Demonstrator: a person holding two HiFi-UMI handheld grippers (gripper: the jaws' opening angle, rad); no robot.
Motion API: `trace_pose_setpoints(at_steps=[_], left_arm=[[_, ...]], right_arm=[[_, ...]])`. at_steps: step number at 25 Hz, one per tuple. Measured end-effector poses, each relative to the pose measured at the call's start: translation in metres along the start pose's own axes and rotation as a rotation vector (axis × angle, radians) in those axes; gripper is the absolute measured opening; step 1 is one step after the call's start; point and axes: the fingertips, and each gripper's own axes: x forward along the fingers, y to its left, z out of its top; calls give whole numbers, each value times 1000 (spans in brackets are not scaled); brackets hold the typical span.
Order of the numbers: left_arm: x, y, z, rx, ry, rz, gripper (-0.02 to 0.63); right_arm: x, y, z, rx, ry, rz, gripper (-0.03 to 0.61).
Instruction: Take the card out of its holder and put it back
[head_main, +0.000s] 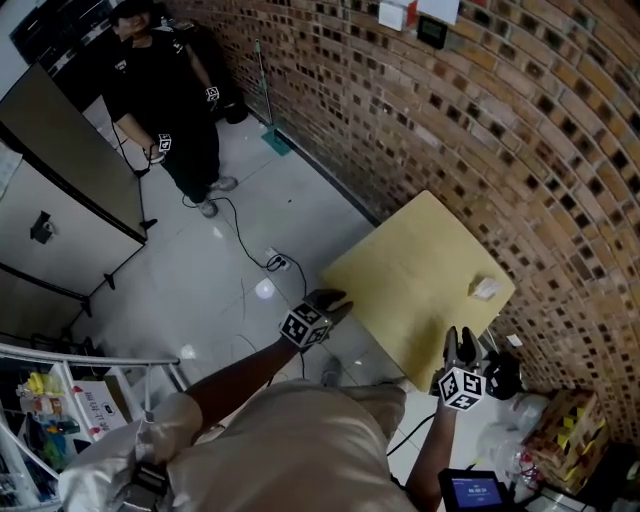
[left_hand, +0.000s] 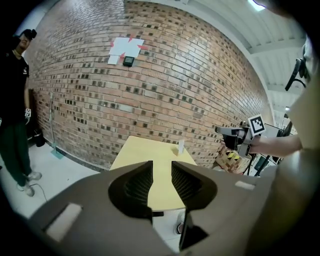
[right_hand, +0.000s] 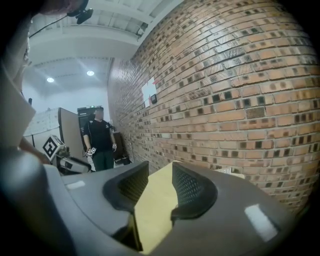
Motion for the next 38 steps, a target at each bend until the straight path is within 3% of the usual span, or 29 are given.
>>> trace_pose_setpoints(at_steps=[4,10,15,38], left_arm=[[-8,3,0,-1,-17,9,133],[-14,-1,-5,-81,-43,29,132],[-6,-10,1,-38,-39,-4,130],[-32,8,-6,-52,-67,30,130]], right_arm=[[-3,12,-5,-2,8,16,140],[-11,17,-10,-18,36,30,133],[-11,9,-11,4,26,9,127],[-2,39,-21,-1,42,58,87]])
